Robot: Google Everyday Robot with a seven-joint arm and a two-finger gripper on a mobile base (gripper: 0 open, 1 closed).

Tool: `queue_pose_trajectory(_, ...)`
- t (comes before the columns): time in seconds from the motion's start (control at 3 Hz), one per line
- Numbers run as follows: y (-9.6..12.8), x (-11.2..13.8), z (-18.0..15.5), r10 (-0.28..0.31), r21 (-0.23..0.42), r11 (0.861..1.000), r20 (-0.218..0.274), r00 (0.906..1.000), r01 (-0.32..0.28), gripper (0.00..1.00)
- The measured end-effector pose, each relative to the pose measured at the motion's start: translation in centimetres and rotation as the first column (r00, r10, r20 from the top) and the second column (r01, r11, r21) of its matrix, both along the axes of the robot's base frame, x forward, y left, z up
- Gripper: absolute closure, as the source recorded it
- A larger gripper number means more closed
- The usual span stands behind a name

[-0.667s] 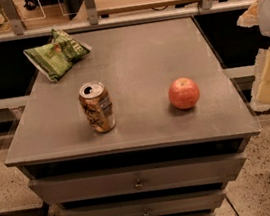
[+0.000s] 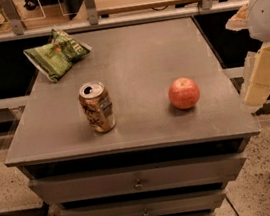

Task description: Knock orange can over

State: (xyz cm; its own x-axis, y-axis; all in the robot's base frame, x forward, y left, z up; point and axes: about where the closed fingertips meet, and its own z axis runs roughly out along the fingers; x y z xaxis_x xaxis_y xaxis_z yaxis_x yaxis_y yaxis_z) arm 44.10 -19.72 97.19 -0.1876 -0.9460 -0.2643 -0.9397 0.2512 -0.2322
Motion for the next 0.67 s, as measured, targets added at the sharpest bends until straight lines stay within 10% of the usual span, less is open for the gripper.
queue_pose_trajectory(0.67, 0.82, -0.04, 0.16, 0.037, 0.055, 0.998, -0.004, 0.9993, -0.036, 0.0)
